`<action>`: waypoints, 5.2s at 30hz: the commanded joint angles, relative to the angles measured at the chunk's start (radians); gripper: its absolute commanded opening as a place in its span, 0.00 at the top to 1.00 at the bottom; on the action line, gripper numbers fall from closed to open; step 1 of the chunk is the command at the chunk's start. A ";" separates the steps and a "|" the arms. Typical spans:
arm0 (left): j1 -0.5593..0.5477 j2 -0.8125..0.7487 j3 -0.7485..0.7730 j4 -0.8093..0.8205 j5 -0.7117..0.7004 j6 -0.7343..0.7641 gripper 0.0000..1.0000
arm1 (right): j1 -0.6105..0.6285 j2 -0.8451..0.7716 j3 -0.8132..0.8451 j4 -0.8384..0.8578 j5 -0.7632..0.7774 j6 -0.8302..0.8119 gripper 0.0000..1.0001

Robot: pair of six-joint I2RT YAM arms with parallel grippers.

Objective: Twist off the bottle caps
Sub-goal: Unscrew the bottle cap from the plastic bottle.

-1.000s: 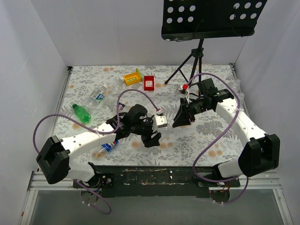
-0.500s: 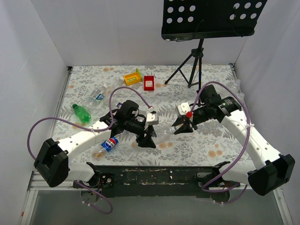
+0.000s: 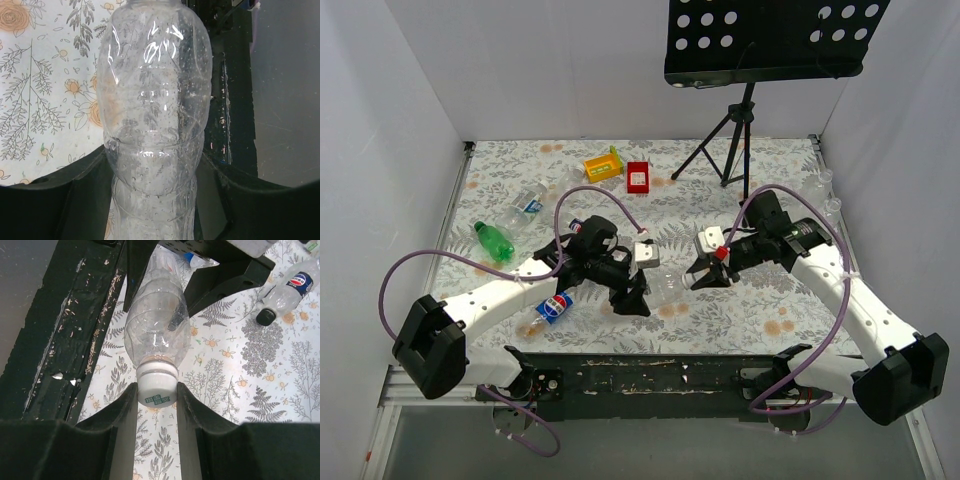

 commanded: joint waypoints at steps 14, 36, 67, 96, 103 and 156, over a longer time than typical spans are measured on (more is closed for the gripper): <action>-0.069 -0.056 0.009 0.021 -0.207 -0.013 0.88 | -0.078 -0.052 -0.071 0.119 -0.093 0.230 0.71; -0.101 -0.079 -0.033 0.042 -0.332 -0.036 0.88 | -0.320 -0.107 -0.077 0.146 -0.150 0.468 0.22; -0.207 -0.008 0.024 0.107 -0.566 -0.064 0.88 | -0.264 0.055 -0.101 0.294 -0.075 1.053 0.25; -0.217 -0.028 0.003 0.156 -0.568 -0.073 0.88 | -0.197 0.118 -0.086 0.260 -0.140 0.990 0.84; -0.210 -0.102 -0.082 0.238 -0.465 -0.091 0.87 | -0.193 0.115 -0.039 0.104 -0.266 0.659 0.96; -0.099 -0.156 -0.045 0.107 -0.373 -0.054 0.87 | -0.256 -0.061 0.014 0.021 -0.097 0.427 0.16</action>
